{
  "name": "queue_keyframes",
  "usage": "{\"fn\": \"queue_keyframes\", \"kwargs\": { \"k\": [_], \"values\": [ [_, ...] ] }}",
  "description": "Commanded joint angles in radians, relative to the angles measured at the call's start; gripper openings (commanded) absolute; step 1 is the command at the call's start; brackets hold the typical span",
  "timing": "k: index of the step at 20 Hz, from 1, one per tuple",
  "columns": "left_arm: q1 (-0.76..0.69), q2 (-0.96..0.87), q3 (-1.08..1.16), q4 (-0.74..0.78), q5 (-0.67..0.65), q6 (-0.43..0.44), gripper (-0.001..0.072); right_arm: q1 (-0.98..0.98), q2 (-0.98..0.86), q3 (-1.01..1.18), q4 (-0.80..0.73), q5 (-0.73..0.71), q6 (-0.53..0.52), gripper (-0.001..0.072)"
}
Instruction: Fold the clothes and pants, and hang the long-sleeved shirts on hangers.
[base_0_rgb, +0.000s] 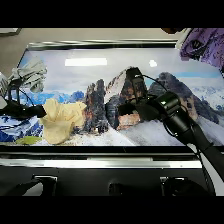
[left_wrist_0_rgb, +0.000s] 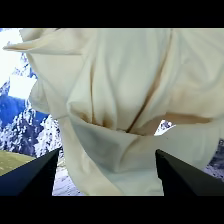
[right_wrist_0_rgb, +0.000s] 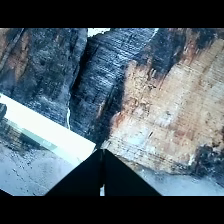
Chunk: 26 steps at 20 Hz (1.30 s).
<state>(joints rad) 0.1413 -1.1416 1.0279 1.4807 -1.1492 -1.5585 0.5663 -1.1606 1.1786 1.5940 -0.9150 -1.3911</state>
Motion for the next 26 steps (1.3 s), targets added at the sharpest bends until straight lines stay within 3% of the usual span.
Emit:
{"fn": "queue_keyframes", "kwargs": {
  "k": [1,4,5,6,7,11,13,16,18,19,21,22,23,25,26],
  "values": [
    [0.03,-0.067,-0.1,-0.092,0.17,-0.02,0.072,0.001,-0.001,0.001,-0.001,0.0,0.0,0.0028],
    [0.01,-0.164,-0.117,-0.121,0.246,-0.021,0.072,0.001,-0.001,0.001,-0.001,0.0,0.0,0.0028],
    [-0.001,-0.19,-0.117,-0.128,0.251,-0.021,0.0628,0.001,-0.001,0.001,-0.001,0.0,0.0,0.0028],
    [-0.013,-0.207,-0.117,-0.145,0.245,-0.021,0.0234,0.001,-0.001,0.001,-0.001,0.0,0.0,0.0028],
    [-0.027,-0.211,-0.114,-0.175,0.227,-0.012,0.0013,0.001,-0.001,0.001,-0.002,-0.001,0.0,0.0028],
    [-0.172,-0.186,-0.057,-0.302,0.177,-0.008,0.0013,0.001,0.042,0.004,-0.027,-0.097,0.0,0.0031],
    [-0.317,-0.18,-0.005,-0.404,0.185,-0.009,0.0013,0.001,0.09,0.004,-0.11,-0.205,-0.002,0.0081],
    [-0.567,-0.188,0.038,-0.583,0.358,-0.014,0.0013,0.001,0.173,0.004,-0.291,-0.41,-0.048,0.0106],
    [-0.711,-0.218,0.038,-0.651,0.517,-0.064,0.0013,-0.001,0.229,0.0,-0.377,-0.483,-0.083,0.0265],
    [-0.774,-0.247,0.038,-0.675,0.589,-0.096,0.0014,-0.001,0.253,0.0,-0.409,-0.501,-0.087,0.0308],
    [-0.861,-0.309,0.039,-0.742,0.702,-0.111,0.0021,-0.001,0.29,-0.001,-0.456,-0.504,-0.086,0.0321],
    [-0.887,-0.339,0.043,-0.757,0.741,-0.111,0.0085,-0.001,0.298,-0.001,-0.47,-0.498,-0.086,0.0321],
    [-0.89,-0.356,0.049,-0.759,0.75,-0.111,0.0224,-0.001,0.298,-0.001,-0.497,-0.493,-0.086,0.0323],
    [-0.832,-0.341,0.051,-0.759,0.701,-0.108,0.047,-0.069,0.298,-0.021,-0.534,-0.454,-0.051,0.0469],
    [-0.771,-0.315,0.051,-0.758,0.632,-0.089,0.0565,-0.158,0.297,-0.029,-0.518,-0.435,-0.022,0.0477]
  ]
}}
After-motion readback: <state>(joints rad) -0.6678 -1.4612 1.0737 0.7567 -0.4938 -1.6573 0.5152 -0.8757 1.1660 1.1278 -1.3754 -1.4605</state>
